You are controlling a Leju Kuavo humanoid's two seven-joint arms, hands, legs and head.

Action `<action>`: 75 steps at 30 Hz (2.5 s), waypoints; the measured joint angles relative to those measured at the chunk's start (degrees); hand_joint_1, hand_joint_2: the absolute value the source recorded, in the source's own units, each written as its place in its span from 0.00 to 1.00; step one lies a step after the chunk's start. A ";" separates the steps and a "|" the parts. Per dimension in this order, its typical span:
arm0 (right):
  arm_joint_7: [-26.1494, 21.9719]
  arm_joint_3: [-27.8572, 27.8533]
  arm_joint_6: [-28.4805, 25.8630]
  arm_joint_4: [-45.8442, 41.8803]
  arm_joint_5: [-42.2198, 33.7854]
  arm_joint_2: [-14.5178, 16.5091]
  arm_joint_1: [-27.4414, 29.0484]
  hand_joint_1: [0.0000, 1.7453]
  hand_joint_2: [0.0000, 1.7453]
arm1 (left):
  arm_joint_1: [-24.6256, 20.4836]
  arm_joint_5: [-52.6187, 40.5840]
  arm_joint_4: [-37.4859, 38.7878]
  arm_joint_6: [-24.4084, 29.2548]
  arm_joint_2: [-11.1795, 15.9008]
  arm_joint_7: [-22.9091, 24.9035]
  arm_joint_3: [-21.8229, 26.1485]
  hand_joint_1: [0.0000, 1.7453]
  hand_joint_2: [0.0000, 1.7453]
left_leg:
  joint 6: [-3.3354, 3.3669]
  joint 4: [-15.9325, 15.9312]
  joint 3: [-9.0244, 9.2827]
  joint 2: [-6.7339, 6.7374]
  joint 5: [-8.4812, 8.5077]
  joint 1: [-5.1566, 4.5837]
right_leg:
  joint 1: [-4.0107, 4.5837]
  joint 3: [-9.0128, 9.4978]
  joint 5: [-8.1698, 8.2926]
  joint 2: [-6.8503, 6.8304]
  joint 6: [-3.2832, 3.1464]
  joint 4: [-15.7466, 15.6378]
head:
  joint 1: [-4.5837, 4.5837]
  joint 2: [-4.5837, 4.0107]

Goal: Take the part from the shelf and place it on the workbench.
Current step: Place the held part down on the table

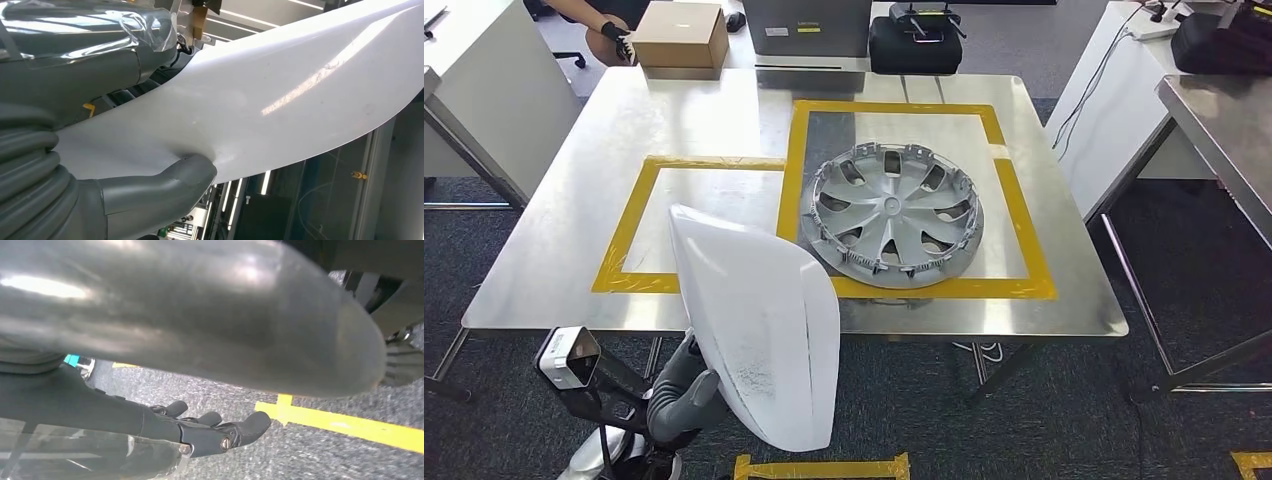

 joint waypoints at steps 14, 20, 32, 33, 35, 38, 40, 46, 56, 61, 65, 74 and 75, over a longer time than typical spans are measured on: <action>-0.07 0.03 0.00 0.00 -0.02 -0.14 -0.04 0.00 0.00 | 0.00 -0.02 -0.07 0.00 0.10 -0.04 0.07 1.00 1.00 | -3.04 11.13 -4.92 -0.16 -6.55 0.17 | -0.16 9.33 6.02 -0.60 -1.80 -17.62 | -0.16 0.00; -0.07 0.03 0.00 0.00 -0.07 0.00 -0.05 0.00 0.00 | 0.15 -0.04 -0.07 0.02 0.25 -0.05 0.09 1.00 1.00 | -2.24 6.45 -2.47 -0.40 -2.52 0.16 | 0.43 9.41 6.04 -0.27 -1.73 -17.53 | -0.14 0.00; -0.43 1.27 -0.85 -0.15 -4.55 0.08 0.22 0.00 0.00 | -0.57 -21.62 -0.20 15.54 0.26 -4.20 0.57 1.00 1.00 | -0.12 -0.48 -0.22 -0.02 0.66 0.00 | 0.14 1.19 -0.09 -0.28 -0.19 -1.19 | -0.02 0.00; -1.00 1.57 -1.38 -0.15 -5.00 0.18 0.23 0.00 0.00 | -0.80 -28.85 0.02 21.32 0.29 -3.57 1.01 1.00 1.00 | -0.19 -0.39 -0.21 -0.05 0.65 0.01 | -0.02 2.87 1.29 -0.35 0.37 -4.36 | -0.02 0.00; -2.55 2.03 -2.66 0.06 -5.70 0.80 -0.19 0.00 0.00 | -2.21 -50.27 1.61 38.91 0.36 0.04 2.92 1.00 1.00 | -0.64 0.01 -0.38 -0.05 0.55 -0.12 | -0.16 7.23 4.25 -0.58 0.88 -12.97 | 0.05 0.00; -3.60 2.36 -3.78 0.58 -6.56 2.27 -0.88 0.00 0.00 | -6.07 -88.48 5.57 68.78 0.68 5.00 7.10 1.00 1.00 | -1.70 0.45 -0.92 0.04 0.61 -0.32 | 0.16 8.91 5.65 -0.56 -0.27 -17.05 | -0.11 0.00; -3.61 2.51 -4.09 0.85 -6.93 3.02 -0.93 0.00 0.00 | -8.18 -106.40 7.80 75.30 0.83 7.66 8.90 1.00 1.00 | -2.31 0.69 -1.06 -0.16 0.50 -0.08 | 0.01 8.94 5.86 -0.62 -0.92 -17.14 | -0.10 0.00; -3.58 2.87 -4.23 1.47 -7.29 3.96 -1.22 0.00 0.00 | -9.37 -106.71 11.22 71.17 0.78 10.90 11.37 1.00 1.00 | -3.53 17.79 -8.96 -0.35 -7.45 0.42 | 0.02 8.93 6.10 -0.19 -2.10 -17.27 | -0.30 0.00; -3.56 2.97 -3.81 2.19 -7.64 4.79 -1.62 0.00 0.00 | -11.48 -112.25 14.38 68.83 0.00 18.17 14.66 1.00 1.00 | -1.15 0.17 -1.33 -0.33 1.03 0.02 | 0.76 8.12 5.79 0.10 -1.04 -16.64 | -0.25 0.00; -3.55 3.10 -3.50 2.57 -7.80 4.82 -1.77 0.00 0.00 | -13.10 -115.16 17.85 67.65 -0.95 20.11 15.88 1.00 1.00 | -0.48 -0.42 -1.25 -0.18 1.51 0.24 | 0.52 0.26 -0.43 -0.02 -1.08 -0.64 | -0.11 0.00; -3.53 3.15 -3.38 2.90 -7.80 4.80 -1.90 0.00 0.00 | -14.10 -115.79 20.97 66.24 -1.67 20.81 16.44 1.00 1.00 | -0.73 -0.07 -1.29 -0.26 1.40 0.20 | 0.22 4.55 3.97 -0.27 0.61 -10.13 | -0.09 0.00; -3.32 3.20 -3.21 3.22 -8.02 4.91 -2.08 0.00 0.00 | -16.47 -116.92 27.11 64.76 -2.45 22.94 18.46 1.00 1.00 | -3.41 8.55 -5.46 -0.36 -3.66 0.37 | 0.00 8.04 6.95 -0.32 -2.03 -17.43 | -0.24 0.00; -3.32 3.20 -3.20 3.26 -8.04 4.91 -2.07 0.00 0.00 | -16.56 -117.02 27.69 64.66 -2.47 23.14 18.56 1.00 1.00 | -3.60 12.82 -7.38 -0.36 -5.51 0.42 | 0.05 8.03 6.93 -0.32 -2.09 -17.42 | -0.24 0.00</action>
